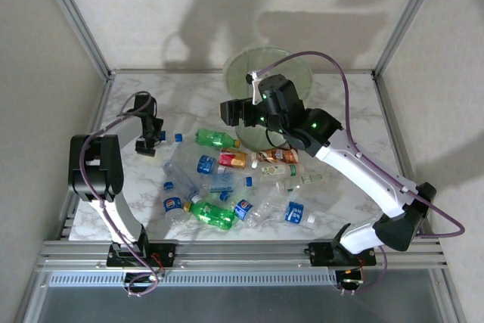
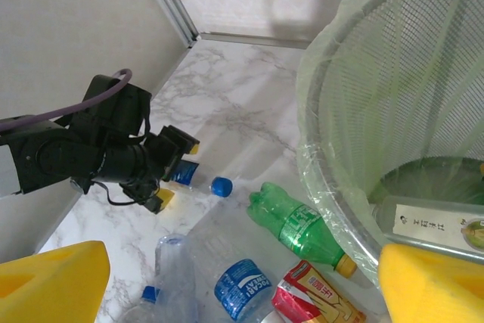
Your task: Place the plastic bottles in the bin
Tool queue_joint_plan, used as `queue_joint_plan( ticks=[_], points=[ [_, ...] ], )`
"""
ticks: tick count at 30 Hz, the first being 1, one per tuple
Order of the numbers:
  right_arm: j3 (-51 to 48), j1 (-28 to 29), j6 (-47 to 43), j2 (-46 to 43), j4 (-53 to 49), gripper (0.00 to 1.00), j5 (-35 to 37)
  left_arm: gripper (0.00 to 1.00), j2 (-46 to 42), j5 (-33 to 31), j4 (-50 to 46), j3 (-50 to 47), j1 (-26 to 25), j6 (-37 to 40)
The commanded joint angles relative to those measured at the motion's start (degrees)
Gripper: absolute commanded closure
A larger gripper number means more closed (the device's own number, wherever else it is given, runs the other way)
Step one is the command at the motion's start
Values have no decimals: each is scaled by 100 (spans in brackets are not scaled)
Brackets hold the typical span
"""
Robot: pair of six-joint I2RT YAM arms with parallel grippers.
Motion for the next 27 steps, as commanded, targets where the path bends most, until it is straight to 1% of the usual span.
queue_joint_plan(
  ticks=[1, 3, 8, 15, 20, 24, 27],
  points=[
    [-14, 51, 35, -68, 57, 10, 217, 19, 154, -146, -368, 169, 35, 175],
    [0, 55, 58, -62, 45, 10, 249, 22, 197, -137, -409, 190, 30, 240],
    [14, 59, 85, -63, 5, 12, 328, 26, 131, -225, -458, 165, 17, 402],
    [84, 53, 181, -72, -44, 13, 311, 38, -85, -256, -486, 65, 20, 600],
    [188, 58, 238, -72, -116, 14, 236, 39, -368, -231, -519, -19, 2, 676],
    [268, 55, 259, -89, -173, 14, 193, 40, -809, -286, -689, 108, -80, 806],
    [277, 54, 283, -82, -145, 14, 74, 42, -1062, -365, -838, 259, -185, 930]
  ],
)
